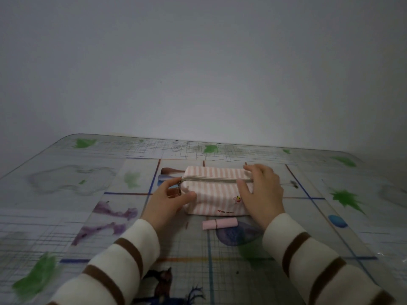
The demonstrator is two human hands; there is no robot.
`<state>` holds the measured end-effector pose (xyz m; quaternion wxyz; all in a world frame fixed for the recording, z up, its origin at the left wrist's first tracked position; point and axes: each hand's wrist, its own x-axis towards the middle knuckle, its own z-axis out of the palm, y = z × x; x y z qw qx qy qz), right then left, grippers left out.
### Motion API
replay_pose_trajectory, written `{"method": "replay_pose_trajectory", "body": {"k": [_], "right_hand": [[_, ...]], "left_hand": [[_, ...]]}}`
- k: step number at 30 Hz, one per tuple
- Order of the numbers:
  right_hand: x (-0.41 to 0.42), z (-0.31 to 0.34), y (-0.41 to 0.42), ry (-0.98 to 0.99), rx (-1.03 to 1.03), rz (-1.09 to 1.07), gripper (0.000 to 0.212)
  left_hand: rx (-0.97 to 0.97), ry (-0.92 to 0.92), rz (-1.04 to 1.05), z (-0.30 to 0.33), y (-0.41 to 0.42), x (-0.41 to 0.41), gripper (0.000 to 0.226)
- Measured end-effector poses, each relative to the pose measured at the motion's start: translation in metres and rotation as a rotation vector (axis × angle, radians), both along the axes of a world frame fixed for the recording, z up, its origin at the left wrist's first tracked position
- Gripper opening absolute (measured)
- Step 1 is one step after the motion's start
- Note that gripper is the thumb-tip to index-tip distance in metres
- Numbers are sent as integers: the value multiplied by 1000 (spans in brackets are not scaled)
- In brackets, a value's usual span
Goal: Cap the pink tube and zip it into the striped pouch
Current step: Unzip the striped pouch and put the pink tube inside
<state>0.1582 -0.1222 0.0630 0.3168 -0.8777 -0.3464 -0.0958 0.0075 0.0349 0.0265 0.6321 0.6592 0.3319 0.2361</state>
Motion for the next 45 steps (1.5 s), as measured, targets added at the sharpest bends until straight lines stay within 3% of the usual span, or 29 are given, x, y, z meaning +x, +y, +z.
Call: {"method": "replay_pose_trajectory", "body": {"k": [7,11,17,25,30,45], "right_hand": [[-29,29,45,-151,-106,313,36],[-54,34,71,-235,-283,446,43],[-70,35,97,-358,-611,421,48],[-73,33,110,-397,-783,349,44],[-72,29,112,-446,-797,355,38],[-73,26,113,-408,-632,333,25]], "left_hand": [[-70,-76,-23,-3,-3,3,75],[-58,-111,14,-7,-7,5,74],[194,-1,14,-8,-4,3,74],[276,53,36,-21,4,8,78],[350,83,27,-23,4,13,72],[251,4,-10,-21,2,12,76]]}}
